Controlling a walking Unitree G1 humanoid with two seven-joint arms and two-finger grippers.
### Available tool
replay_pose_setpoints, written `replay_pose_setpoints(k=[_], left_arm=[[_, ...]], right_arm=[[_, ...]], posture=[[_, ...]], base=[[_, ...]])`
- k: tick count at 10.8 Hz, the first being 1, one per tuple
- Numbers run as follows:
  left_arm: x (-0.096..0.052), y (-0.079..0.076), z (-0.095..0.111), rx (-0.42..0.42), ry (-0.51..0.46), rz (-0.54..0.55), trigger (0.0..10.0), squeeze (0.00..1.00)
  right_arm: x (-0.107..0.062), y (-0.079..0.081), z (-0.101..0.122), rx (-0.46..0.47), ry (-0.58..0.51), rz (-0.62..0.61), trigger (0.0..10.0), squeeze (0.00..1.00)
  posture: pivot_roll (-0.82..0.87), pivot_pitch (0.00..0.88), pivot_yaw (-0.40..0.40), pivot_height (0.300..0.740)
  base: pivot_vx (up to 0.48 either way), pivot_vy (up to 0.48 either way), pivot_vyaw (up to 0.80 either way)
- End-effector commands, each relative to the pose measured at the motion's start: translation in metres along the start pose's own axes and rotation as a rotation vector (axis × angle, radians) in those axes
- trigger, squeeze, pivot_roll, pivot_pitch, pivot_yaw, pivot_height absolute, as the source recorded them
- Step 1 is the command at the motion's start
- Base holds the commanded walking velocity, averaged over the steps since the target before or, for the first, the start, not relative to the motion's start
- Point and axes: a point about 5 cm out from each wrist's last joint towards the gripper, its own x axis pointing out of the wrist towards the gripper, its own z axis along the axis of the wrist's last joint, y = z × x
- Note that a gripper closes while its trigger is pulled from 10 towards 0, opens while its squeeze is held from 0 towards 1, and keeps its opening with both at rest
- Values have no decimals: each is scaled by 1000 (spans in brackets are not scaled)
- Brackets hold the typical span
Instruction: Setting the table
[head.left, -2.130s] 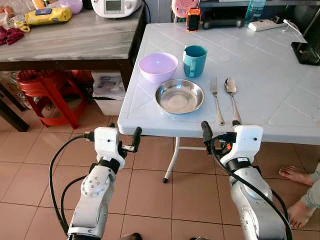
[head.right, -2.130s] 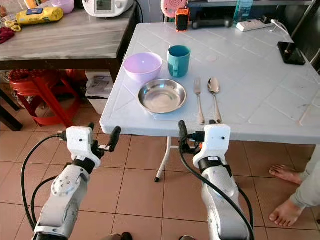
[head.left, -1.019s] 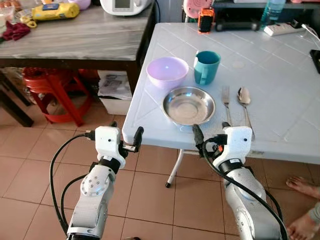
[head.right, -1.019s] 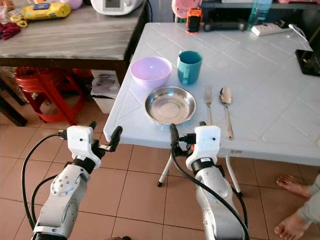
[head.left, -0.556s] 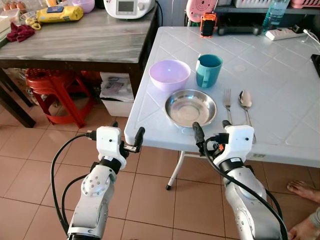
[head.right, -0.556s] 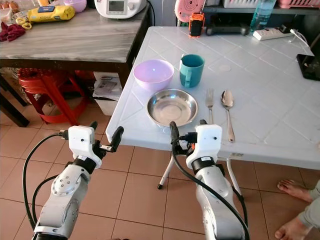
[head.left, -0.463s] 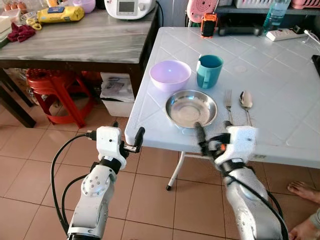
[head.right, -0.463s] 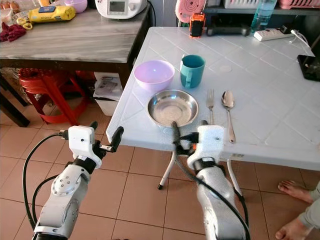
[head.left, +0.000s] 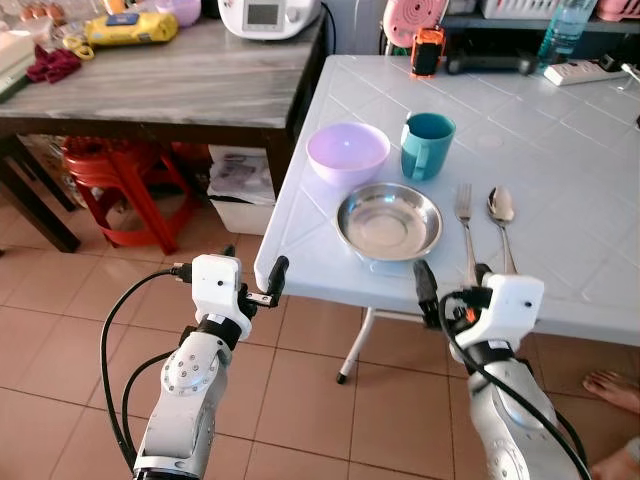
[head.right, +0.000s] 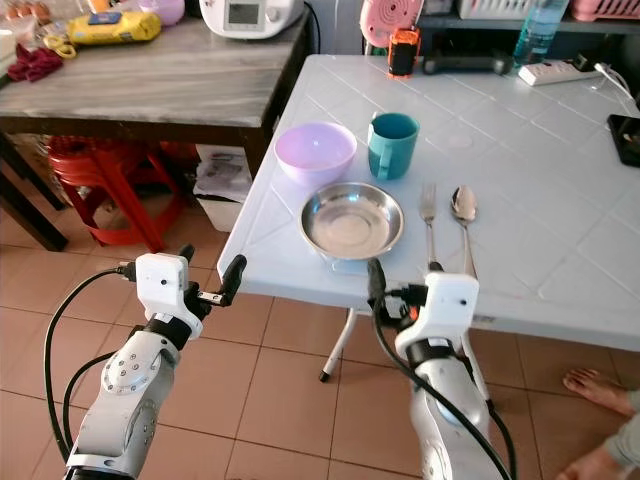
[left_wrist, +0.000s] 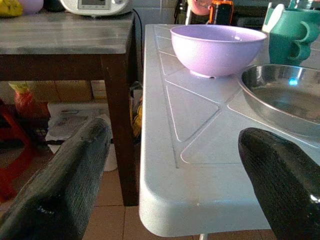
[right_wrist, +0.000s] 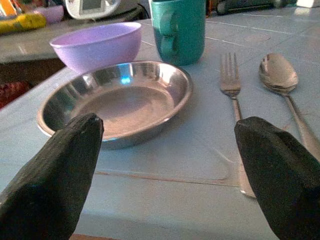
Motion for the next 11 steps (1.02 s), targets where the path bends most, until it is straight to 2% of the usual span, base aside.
replay_pose_setpoints(k=[1, 2, 5, 8, 11], left_arm=[[-3, 3, -2, 8, 13, -1, 10000, 0], [-2, 3, -2, 8, 15, -7, 10000, 0], [-1, 2, -2, 9, 16, -13, 10000, 0], [-3, 3, -5, 12, 27, -10, 10000, 0], [-13, 8, -8, 59, 42, -43, 10000, 0]], right_arm=[[-2, -1, 8, -9, -38, -18, 10000, 0], [-2, -5, 10, -25, -43, -65, 10000, 0], [0, -3, 9, -52, -50, -54, 10000, 0], [1, 1, 7, -24, -31, -23, 10000, 0], [7, 2, 15, -38, -50, 19, 10000, 0]], posture=[[-61, 130, 86, 740], [-65, 131, 90, 740], [-65, 129, 91, 740], [-62, 127, 87, 740], [-60, 135, 88, 740]], base=[[352, 0, 0], [349, 0, 0], [358, 0, 0], [341, 0, 0], [0, 0, 0]])
